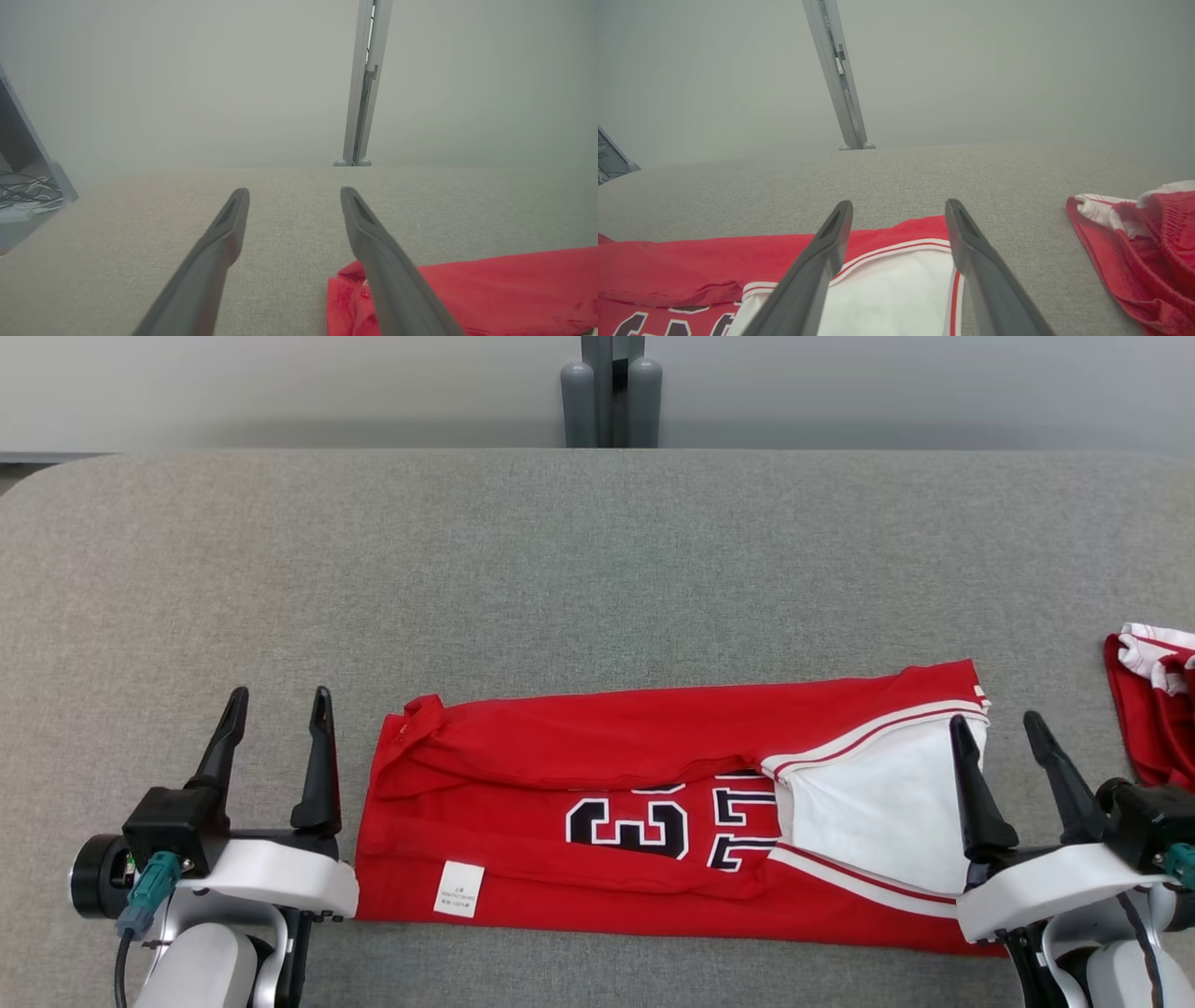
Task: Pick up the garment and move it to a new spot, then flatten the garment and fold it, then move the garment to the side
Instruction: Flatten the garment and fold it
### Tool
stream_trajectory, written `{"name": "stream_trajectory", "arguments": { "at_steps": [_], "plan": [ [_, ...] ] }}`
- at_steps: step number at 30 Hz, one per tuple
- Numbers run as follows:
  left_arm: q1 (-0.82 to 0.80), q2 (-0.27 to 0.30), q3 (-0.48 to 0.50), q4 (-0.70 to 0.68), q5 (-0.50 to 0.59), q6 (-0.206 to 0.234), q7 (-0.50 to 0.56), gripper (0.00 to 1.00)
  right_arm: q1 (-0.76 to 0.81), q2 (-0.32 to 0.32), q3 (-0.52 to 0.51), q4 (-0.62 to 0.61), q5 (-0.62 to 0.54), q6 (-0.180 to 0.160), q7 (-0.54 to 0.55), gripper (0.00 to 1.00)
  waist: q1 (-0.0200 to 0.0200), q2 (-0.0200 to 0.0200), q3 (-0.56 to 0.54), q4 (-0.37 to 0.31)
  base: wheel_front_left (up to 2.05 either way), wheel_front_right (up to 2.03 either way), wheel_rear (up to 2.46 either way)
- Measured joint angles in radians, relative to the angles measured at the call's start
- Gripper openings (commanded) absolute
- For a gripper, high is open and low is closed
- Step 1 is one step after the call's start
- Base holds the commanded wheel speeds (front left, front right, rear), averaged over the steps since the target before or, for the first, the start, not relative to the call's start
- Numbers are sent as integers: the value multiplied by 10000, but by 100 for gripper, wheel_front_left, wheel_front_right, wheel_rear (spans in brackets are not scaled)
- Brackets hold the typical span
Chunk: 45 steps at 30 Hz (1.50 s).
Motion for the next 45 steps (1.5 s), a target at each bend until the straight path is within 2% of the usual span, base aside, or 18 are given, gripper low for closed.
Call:
{"name": "stream_trajectory", "arguments": {
  "at_steps": [16, 19, 23, 24, 25, 26, 33, 41, 45],
  "plan": [
    [-470, -138, -130, 295, 107, -293, 0, 100, -161, 0, -178, 2767, 245, 0, -94, 100, 0, 0, 529, 95, 0, 0, 0],
    [-505, -151, -109, 341, 109, -305, 0, 100, -333, -36, 115, 3057, 922, -2, -75, 100, 0, 0, 553, 89, 0, 0, 0],
    [-525, -173, -67, 360, 127, -336, 0, 100, -544, -77, 385, 3300, 1208, -13, 29, 100, 0, 0, 575, 71, 0, 0, 0],
    [-541, -190, -67, 364, 140, -341, 0, 100, -573, -90, 447, 3396, 1300, -15, 77, 67, 0, 0, 575, 73, 0, 0, 0],
    [-554, -201, -63, 364, 140, -368, 0, 100, -613, -105, 495, 3432, 1384, -15, 138, 27, 0, 0, 574, 73, 0, 0, 0],
    [-558, -207, -54, 362, 146, -368, 0, 100, -646, -117, 562, 3455, 1390, -15, 140, 0, 0, 0, 577, 74, 0, 0, 0],
    [-602, -286, 69, 347, 188, -378, 0, 100, -730, -291, 725, 3363, 1781, 19, 98, 0, 0, 0, 643, 53, 0, 0, 0],
    [-597, -337, 190, 322, 205, -366, 0, 100, -523, -949, -552, 2951, 1845, 29, -92, 0, 0, 0, 658, -63, 0, 0, 0],
    [-592, -372, 217, 307, 242, -380, 0, 100, -413, -1066, -876, 2236, 1676, 10, -69, 0, 0, 0, 632, -135, 0, 0, 0]
  ]
}}
